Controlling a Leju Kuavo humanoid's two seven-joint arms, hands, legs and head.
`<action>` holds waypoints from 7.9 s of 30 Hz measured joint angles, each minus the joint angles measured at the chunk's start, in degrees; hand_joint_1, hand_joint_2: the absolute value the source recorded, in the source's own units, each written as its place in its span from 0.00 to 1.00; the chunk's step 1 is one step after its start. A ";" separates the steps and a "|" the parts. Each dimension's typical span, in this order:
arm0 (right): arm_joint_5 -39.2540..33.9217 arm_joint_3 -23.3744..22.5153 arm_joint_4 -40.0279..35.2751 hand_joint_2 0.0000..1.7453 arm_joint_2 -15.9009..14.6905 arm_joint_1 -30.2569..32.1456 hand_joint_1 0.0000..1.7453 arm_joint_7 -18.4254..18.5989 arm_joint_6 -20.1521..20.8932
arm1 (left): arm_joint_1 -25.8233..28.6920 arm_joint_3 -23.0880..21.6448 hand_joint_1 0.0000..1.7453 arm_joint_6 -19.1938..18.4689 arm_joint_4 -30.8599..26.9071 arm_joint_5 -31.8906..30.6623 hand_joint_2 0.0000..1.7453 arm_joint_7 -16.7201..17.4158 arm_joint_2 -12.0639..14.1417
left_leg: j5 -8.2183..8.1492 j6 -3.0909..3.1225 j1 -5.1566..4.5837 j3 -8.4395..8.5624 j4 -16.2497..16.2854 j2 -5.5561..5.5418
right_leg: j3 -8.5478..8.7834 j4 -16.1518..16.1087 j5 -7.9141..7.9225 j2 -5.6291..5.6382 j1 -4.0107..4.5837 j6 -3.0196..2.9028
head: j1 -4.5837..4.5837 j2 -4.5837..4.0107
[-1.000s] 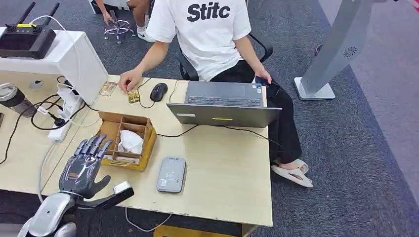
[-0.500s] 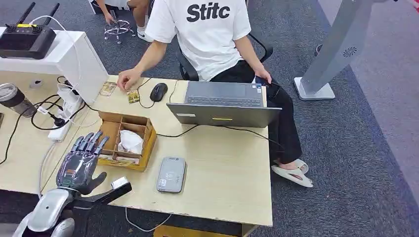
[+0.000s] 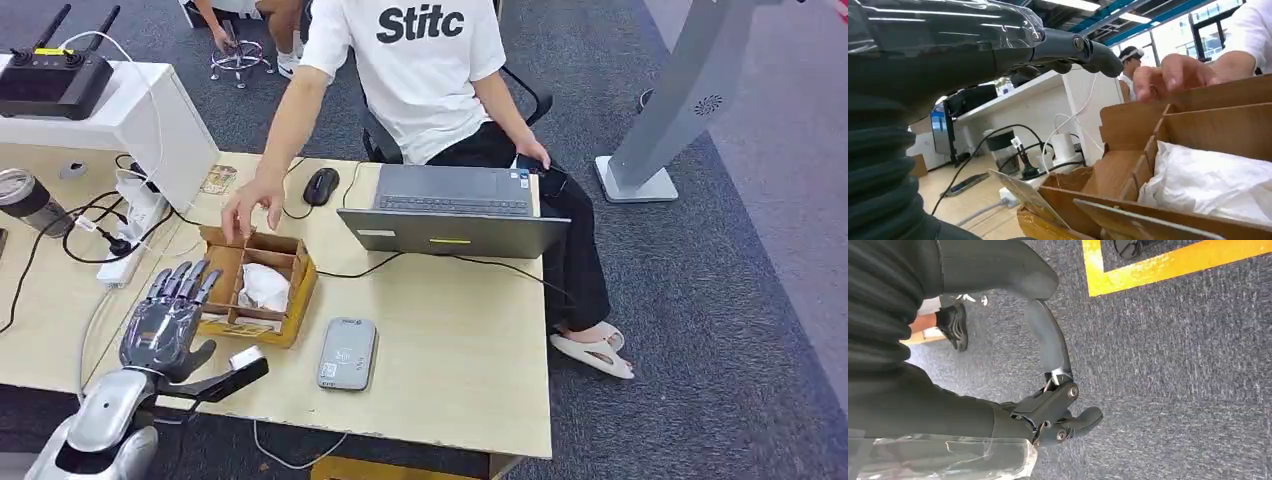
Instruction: Pass the card to the sensor for recognition and then transmit it.
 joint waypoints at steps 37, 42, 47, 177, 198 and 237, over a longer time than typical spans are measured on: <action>1.03 0.04 0.00 1.00 0.00 0.00 0.00 -0.24 0.07 | -2.64 -2.29 0.25 -2.02 3.74 6.93 1.00 -3.76 -4.13 | 0.00 0.00 0.00 0.00 0.00 0.00 | 0.01 0.00 0.00 0.00 0.00 0.00 | 0.02 0.00; 1.22 0.04 0.00 1.00 0.00 -0.01 0.00 -0.24 0.07 | -1.80 -2.54 0.29 -7.85 2.97 11.81 1.00 -4.35 -2.62 | 0.00 0.00 0.01 -0.01 0.00 0.00 | 0.01 0.01 0.00 0.01 0.01 0.00 | -0.02 0.00; 1.40 0.04 0.00 1.00 -0.02 0.00 0.00 -0.35 0.07 | -0.85 -3.15 0.84 -13.88 0.85 18.10 1.00 -4.53 0.63 | 0.00 0.00 0.02 -0.01 0.00 0.00 | 0.00 0.02 0.00 -0.01 0.01 0.00 | 0.02 0.00; 3.58 0.00 0.02 1.00 -0.17 0.41 0.00 1.77 6.34 | -5.38 -5.55 0.33 -18.32 -3.54 22.38 1.00 1.77 7.95 | -0.04 -0.09 0.03 0.01 0.00 0.04 | -0.03 0.10 -0.03 0.07 0.01 -0.06 | 0.02 0.00; 4.11 0.00 0.04 1.00 -0.17 0.32 0.00 1.88 6.34 | -5.37 -5.57 0.48 -17.36 -3.08 21.60 1.00 2.16 7.69 | -0.04 -0.09 0.03 0.01 0.00 0.04 | -0.03 0.10 -0.03 0.07 0.01 -0.06 | 0.02 0.00; 4.81 0.02 0.11 1.00 -0.17 0.27 0.00 2.01 6.14 | -4.62 -5.57 1.00 -17.01 -2.64 21.16 1.00 0.39 8.81 | -0.04 -0.10 0.03 0.03 -0.01 0.04 | -0.04 0.11 -0.03 0.09 0.01 -0.06 | 0.00 0.00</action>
